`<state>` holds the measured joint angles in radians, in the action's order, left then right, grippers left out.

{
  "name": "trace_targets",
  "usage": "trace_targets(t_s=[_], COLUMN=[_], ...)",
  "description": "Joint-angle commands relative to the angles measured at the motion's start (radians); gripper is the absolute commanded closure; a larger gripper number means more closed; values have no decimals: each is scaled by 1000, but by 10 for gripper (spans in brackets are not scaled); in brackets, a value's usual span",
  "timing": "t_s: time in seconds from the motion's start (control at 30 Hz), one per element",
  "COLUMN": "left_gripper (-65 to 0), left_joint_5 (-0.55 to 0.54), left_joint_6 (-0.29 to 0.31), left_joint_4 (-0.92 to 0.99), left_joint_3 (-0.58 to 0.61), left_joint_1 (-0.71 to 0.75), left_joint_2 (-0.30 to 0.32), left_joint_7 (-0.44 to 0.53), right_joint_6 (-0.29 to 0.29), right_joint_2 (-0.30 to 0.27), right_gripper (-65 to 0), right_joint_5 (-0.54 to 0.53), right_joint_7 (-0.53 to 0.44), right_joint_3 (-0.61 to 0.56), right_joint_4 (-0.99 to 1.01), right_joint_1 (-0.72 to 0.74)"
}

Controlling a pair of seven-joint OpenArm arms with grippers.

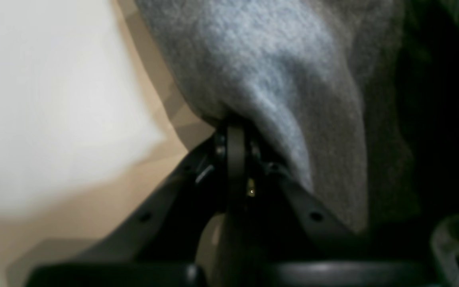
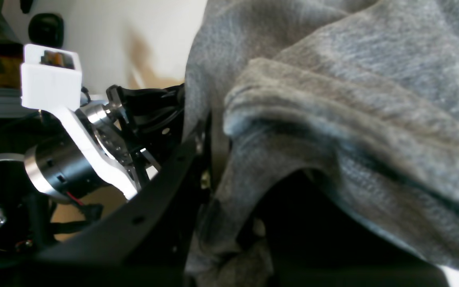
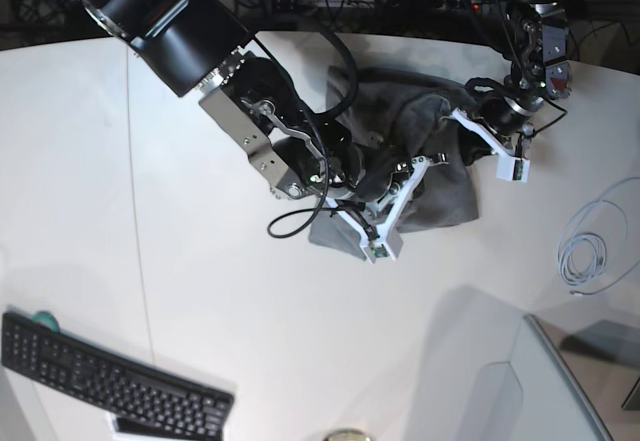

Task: Layout the t-shirt on the table in an organized manner, then fold the t-shirt properly
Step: 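Grasp the strip end with the right gripper and fold it toward the left gripper, then press the folded bundle flat with the right gripper and release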

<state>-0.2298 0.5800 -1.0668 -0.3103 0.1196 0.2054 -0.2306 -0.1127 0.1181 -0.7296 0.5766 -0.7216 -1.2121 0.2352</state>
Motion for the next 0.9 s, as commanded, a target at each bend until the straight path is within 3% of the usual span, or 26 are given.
trace_targets(t_s=[0.0,0.3,0.5,0.67,0.73,0.87], left_gripper=[0,0,0,0,0,0], left_joint_5=[28,28,28,27,25,16], left_joint_6=[1,-15,-28,-108,-117,-113], left_joint_4=[-3,-16,-128,-214,-234,-244], left_joint_3=[3,0,-8,-10,-14,-184], left_joint_1=[5,5,30,99,131,208], left_joint_2=[9,9,15,81,119,136], left_joint_7=[-42,-43,-102,-102,-102,-103], right_joint_6=[8,12,14,14,12,12], right_joint_2=[22,25,27,27,27,27], right_gripper=[-5,-6,-9,-17,-68,-207], right_joint_5=[-11,-8,-9,-9,-9,-6], right_joint_7=[-16,-76,-76,-76,-76,-76], right_joint_3=[-2,-2,-2,-2,-2,-3], right_joint_4=[-2,114,104,73,67,67], right_joint_1=[23,42,45,40,39,39])
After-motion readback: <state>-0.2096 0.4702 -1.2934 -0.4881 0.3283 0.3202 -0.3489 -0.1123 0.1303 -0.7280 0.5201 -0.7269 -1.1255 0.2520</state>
